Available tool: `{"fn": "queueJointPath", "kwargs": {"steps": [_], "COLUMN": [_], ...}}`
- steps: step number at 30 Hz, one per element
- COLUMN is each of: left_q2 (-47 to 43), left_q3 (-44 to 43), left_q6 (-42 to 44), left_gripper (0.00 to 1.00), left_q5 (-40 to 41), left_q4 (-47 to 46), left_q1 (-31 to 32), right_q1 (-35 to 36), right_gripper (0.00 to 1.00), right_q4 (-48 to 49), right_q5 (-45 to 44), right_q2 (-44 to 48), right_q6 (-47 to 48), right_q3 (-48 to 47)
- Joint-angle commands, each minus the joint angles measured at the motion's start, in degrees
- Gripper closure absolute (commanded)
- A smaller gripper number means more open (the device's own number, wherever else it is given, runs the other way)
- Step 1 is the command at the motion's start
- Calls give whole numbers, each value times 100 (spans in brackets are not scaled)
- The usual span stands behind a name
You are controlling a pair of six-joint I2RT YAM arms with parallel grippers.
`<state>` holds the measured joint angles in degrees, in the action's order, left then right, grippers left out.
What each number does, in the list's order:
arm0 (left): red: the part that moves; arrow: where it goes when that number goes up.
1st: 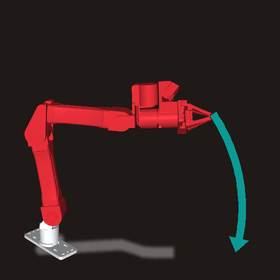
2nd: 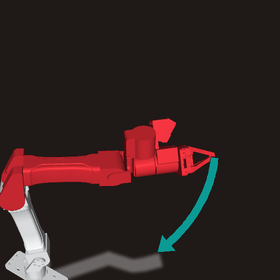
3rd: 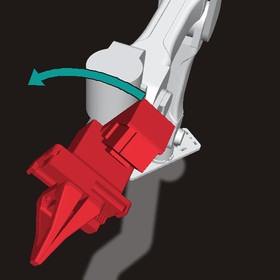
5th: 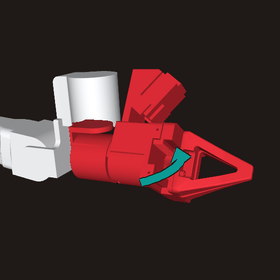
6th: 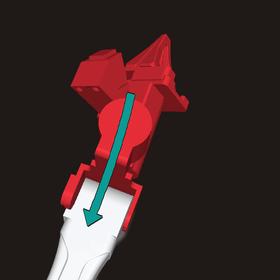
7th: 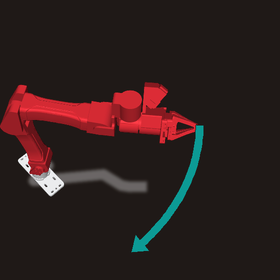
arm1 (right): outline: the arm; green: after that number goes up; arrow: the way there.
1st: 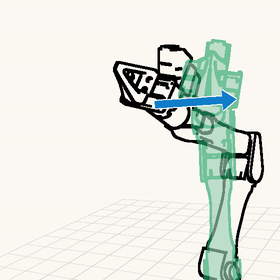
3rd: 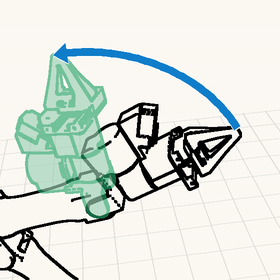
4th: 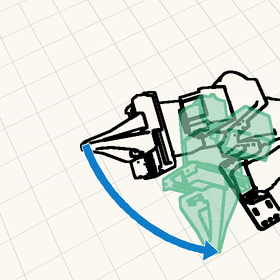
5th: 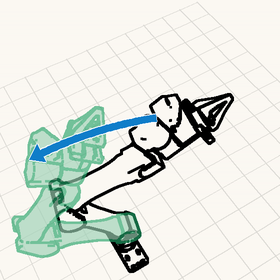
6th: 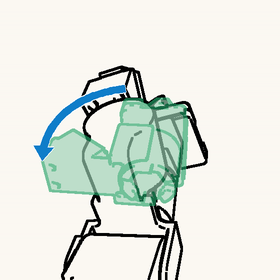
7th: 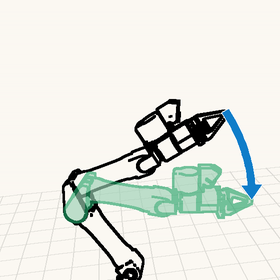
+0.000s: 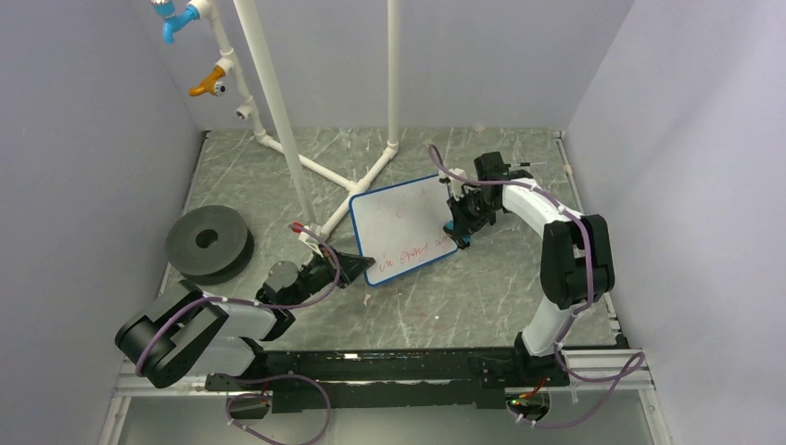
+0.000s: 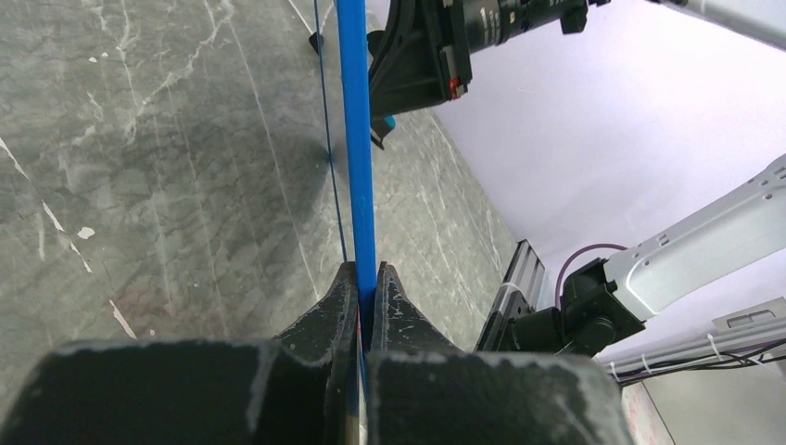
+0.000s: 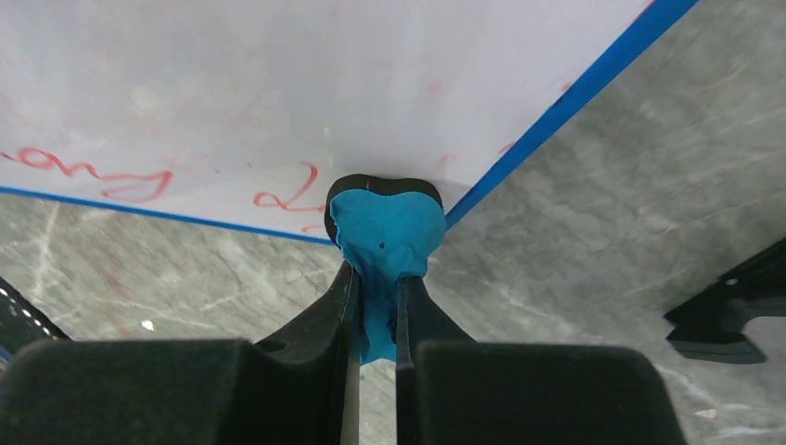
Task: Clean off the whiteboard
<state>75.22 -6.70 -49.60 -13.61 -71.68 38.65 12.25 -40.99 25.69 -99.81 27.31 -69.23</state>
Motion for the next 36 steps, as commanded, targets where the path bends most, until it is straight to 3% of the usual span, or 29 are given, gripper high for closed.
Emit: {"fn": "queueJointPath", "kwargs": {"steps": [1, 10, 16, 22, 27, 32, 36], "left_q2": [-92, -85, -85, 159, 189, -76, -369], "left_q3": [-227, -244, -257, -423, -545, -607, -590], "left_q6": [-7, 29, 43, -77, -136, -92, 6], "left_gripper": [100, 100, 100, 100, 100, 100, 100], "left_q5": [-450, -494, -464, -554, -504, -426, -389], "left_q4": [-1142, -1130, -1117, -1214, -1170, -848, -558], "left_q1": [37, 38, 45, 37, 38, 39, 37], "right_q1": [-27, -269, -193, 636, 1799, 2916, 2785], "right_gripper": [100, 100, 100, 100, 100, 100, 100], "right_q4": [381, 1205, 1008, 1248, 1284, 1395, 1900], "right_q5": [345, -162, 266, 480, 289, -204, -958], "right_q2": [-50, -34, 289, 718, 639, 697, 989], "right_q6": [-480, -1171, -1129, -1308, -1352, -1080, -1250], "right_q3": [-629, -696, -379, -748, -1046, -621, 8]}}
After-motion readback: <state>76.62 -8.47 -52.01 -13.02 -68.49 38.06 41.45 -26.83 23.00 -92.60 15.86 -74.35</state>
